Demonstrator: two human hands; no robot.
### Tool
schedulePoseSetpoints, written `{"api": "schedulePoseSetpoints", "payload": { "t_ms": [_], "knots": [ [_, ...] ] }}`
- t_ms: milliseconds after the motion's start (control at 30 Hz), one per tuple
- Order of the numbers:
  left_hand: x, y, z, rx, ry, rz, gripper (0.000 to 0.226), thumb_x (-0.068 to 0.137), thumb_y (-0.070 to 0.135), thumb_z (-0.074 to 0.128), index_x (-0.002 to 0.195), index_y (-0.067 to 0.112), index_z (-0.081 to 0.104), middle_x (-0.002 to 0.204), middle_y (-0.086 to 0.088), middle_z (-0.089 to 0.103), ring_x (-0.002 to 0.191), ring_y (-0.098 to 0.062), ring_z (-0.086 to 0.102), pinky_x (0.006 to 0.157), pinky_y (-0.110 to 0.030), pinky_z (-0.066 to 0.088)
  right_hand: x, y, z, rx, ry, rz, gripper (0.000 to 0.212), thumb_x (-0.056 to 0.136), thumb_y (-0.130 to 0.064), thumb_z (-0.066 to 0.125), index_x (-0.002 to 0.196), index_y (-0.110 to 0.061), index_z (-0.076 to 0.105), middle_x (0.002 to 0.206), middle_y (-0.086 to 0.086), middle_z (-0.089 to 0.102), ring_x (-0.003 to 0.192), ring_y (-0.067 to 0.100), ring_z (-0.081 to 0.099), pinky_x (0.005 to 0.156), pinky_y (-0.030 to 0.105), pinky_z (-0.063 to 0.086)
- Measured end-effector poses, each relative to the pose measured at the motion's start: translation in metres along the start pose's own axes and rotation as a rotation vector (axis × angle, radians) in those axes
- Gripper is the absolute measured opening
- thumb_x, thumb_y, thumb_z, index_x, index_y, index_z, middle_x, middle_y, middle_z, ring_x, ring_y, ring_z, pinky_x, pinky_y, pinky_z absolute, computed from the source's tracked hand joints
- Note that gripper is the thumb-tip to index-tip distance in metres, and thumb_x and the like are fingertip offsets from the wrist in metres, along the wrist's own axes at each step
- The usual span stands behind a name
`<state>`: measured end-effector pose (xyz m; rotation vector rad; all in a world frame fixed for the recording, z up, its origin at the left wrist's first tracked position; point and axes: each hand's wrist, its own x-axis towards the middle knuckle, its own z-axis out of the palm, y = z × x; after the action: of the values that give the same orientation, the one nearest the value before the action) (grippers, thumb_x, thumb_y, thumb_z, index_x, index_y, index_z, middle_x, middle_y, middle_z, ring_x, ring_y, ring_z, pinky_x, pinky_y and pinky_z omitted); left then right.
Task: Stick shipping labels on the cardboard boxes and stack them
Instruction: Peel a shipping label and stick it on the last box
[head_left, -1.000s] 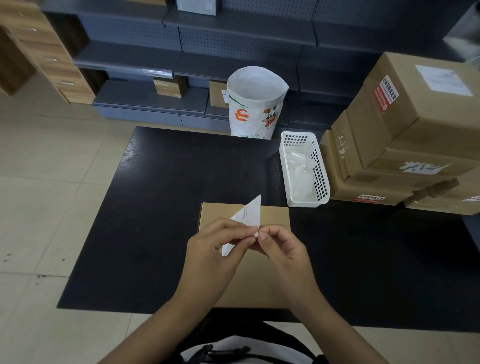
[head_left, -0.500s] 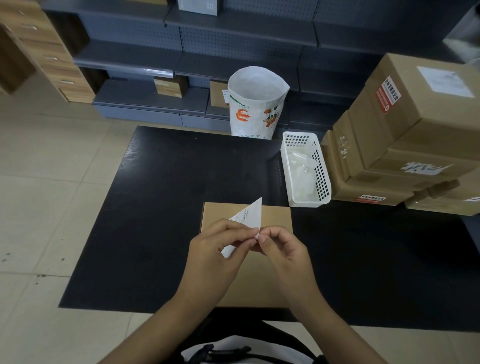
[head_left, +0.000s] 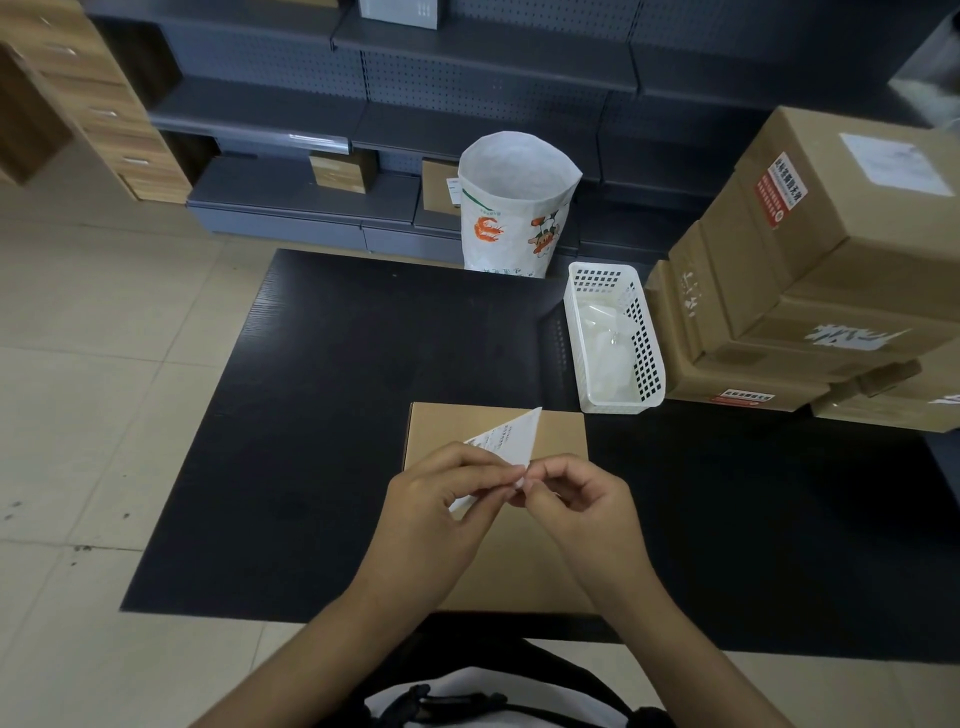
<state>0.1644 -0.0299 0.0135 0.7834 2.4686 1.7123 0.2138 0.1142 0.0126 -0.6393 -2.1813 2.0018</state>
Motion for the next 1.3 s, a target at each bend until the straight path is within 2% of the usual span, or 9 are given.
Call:
{"api": "schedulePoseSetpoints", "payload": {
  "t_ms": [233, 367, 467, 567, 700, 900, 1067, 1200, 1300],
  "knots": [
    [-0.001, -0.001, 0.0, -0.059, -0.028, -0.029, 0.02, 0.08, 0.007, 0.074, 0.098, 0.015, 0.077, 0.093, 0.01, 0.07, 0.087, -0.006, 0.067, 0.075, -0.014, 0.051, -0.002, -0.002, 0.002, 0.029, -0.005, 0.034, 0.015, 0.087, 0.003, 0.061, 0.08, -0.007, 0.071, 0.077, 0.003, 0.073, 0.074, 0.01, 0.069, 0.069, 0.019, 0.053],
    [-0.001, -0.001, -0.001, -0.06, 0.019, 0.025, 0.018, 0.077, 0.004, 0.077, 0.092, 0.014, 0.076, 0.09, 0.01, 0.07, 0.085, -0.007, 0.067, 0.074, -0.016, 0.052, -0.005, -0.001, 0.003, 0.153, -0.071, 0.1, 0.021, 0.094, -0.005, 0.053, 0.082, -0.001, 0.07, 0.085, 0.014, 0.071, 0.084, 0.021, 0.068, 0.076, 0.027, 0.056],
    [0.0, -0.001, -0.002, -0.037, 0.023, 0.139, 0.015, 0.077, 0.003, 0.077, 0.091, 0.01, 0.076, 0.092, 0.006, 0.071, 0.089, -0.005, 0.067, 0.08, -0.017, 0.051, 0.003, -0.004, 0.0, 0.389, 0.022, 0.257, 0.033, 0.096, -0.022, 0.049, 0.094, 0.005, 0.067, 0.096, 0.026, 0.069, 0.088, 0.031, 0.067, 0.079, 0.036, 0.057],
    [0.0, -0.005, -0.006, -0.032, -0.027, 0.209, 0.012, 0.082, 0.011, 0.072, 0.093, 0.01, 0.076, 0.096, 0.005, 0.071, 0.096, -0.006, 0.067, 0.083, -0.023, 0.053, 0.015, -0.013, -0.012, 0.542, 0.164, 0.396, 0.033, 0.098, -0.025, 0.047, 0.103, 0.003, 0.064, 0.098, 0.026, 0.069, 0.085, 0.03, 0.067, 0.074, 0.035, 0.055],
    [0.0, -0.01, -0.013, 0.034, -0.083, 0.296, 0.011, 0.084, 0.013, 0.069, 0.092, 0.012, 0.076, 0.099, 0.006, 0.069, 0.099, -0.009, 0.065, 0.086, -0.026, 0.053, 0.019, -0.024, -0.027, 0.5, 0.199, 0.406, 0.02, 0.097, -0.013, 0.048, 0.092, -0.001, 0.063, 0.085, 0.015, 0.073, 0.076, 0.022, 0.068, 0.065, 0.028, 0.055],
    [-0.002, -0.021, -0.02, 0.141, -0.124, 0.389, 0.011, 0.085, 0.01, 0.067, 0.091, 0.012, 0.076, 0.101, 0.004, 0.069, 0.104, -0.009, 0.063, 0.091, -0.024, 0.049, 0.017, -0.028, -0.028, 0.555, 0.104, 0.483, 0.021, 0.097, -0.017, 0.049, 0.094, 0.0, 0.06, 0.097, 0.021, 0.071, 0.084, 0.025, 0.071, 0.071, 0.03, 0.059],
    [-0.004, -0.027, -0.022, 0.205, -0.144, 0.423, 0.012, 0.085, 0.01, 0.066, 0.093, 0.014, 0.074, 0.104, 0.005, 0.067, 0.109, -0.007, 0.06, 0.092, -0.023, 0.048, 0.014, -0.03, -0.027, 0.554, 0.034, 0.442, 0.019, 0.094, -0.008, 0.051, 0.102, 0.005, 0.061, 0.101, 0.021, 0.072, 0.092, 0.027, 0.072, 0.073, 0.028, 0.06],
    [-0.006, -0.03, -0.023, 0.233, -0.173, 0.455, 0.014, 0.086, 0.009, 0.064, 0.097, 0.014, 0.071, 0.107, 0.006, 0.064, 0.111, -0.009, 0.059, 0.093, -0.024, 0.048, 0.014, -0.031, -0.026, 0.509, 0.045, 0.424, 0.02, 0.094, -0.006, 0.051, 0.102, 0.01, 0.061, 0.096, 0.019, 0.073, 0.086, 0.023, 0.073, 0.068, 0.026, 0.059],
    [-0.007, -0.031, -0.023, 0.274, -0.194, 0.477, 0.015, 0.087, 0.008, 0.063, 0.098, 0.014, 0.07, 0.107, 0.005, 0.064, 0.112, -0.009, 0.058, 0.093, -0.024, 0.047, 0.014, -0.031, -0.023, 0.486, 0.063, 0.439, 0.019, 0.094, -0.01, 0.053, 0.095, 0.004, 0.065, 0.094, 0.018, 0.074, 0.083, 0.022, 0.073, 0.065, 0.024, 0.059]
  ]
}}
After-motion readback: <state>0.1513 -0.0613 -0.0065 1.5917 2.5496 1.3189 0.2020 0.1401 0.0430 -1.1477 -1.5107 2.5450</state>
